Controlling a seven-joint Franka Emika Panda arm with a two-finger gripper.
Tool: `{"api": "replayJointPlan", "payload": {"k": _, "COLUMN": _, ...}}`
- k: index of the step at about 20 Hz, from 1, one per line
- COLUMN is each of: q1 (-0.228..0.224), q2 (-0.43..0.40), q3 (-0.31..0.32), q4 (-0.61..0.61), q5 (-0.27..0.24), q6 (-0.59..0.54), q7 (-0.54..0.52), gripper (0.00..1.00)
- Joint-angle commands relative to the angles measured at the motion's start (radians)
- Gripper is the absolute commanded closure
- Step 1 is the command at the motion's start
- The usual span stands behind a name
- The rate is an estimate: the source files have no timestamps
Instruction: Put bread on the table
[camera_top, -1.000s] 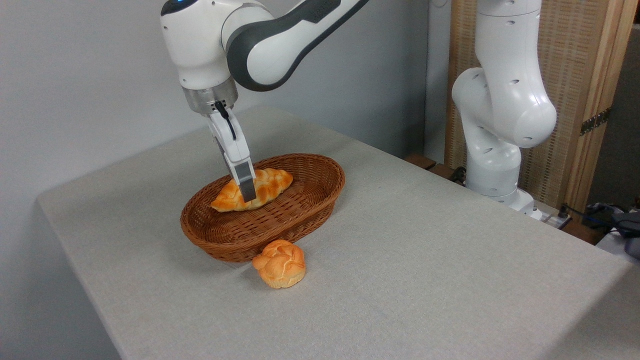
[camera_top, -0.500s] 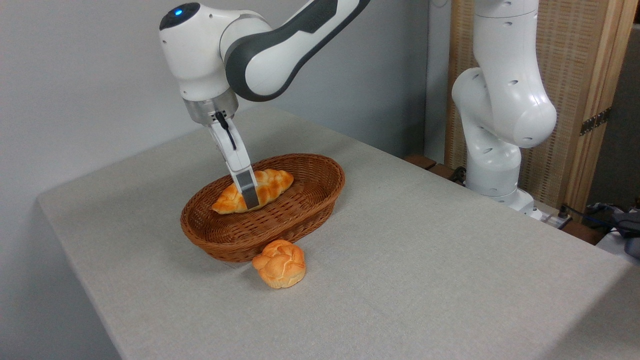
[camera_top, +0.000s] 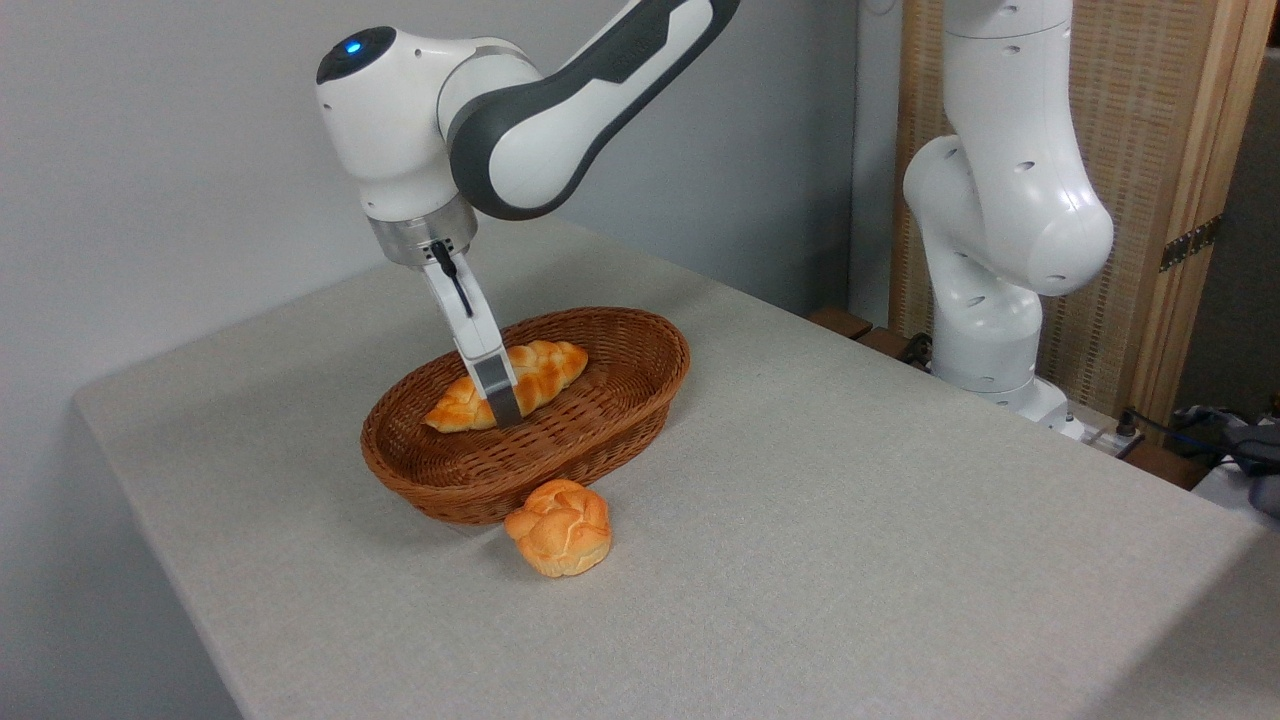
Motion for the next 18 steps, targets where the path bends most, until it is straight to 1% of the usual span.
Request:
{"api": "replayJointPlan", "payload": {"k": 1, "q1": 0.000, "q2": 0.000, "q3": 0.012, "q4": -0.015, "q5": -0.008, "q6": 0.018, "q7": 0.024, "gripper": 0.80}}
{"api": "replayJointPlan", "payload": {"k": 16, "q1": 0.000, "q2": -0.001, "q3": 0.015, "q4": -0.014, "q5": -0.016, "q6": 0.018, "q7": 0.023, "gripper": 0.80}}
{"api": "replayJointPlan", "payload": {"k": 18, "q1": 0.000, "q2": -0.001, "q3": 0.017, "q4": -0.014, "q5": -0.016, "q6": 0.017, "q7": 0.023, "gripper": 0.82}}
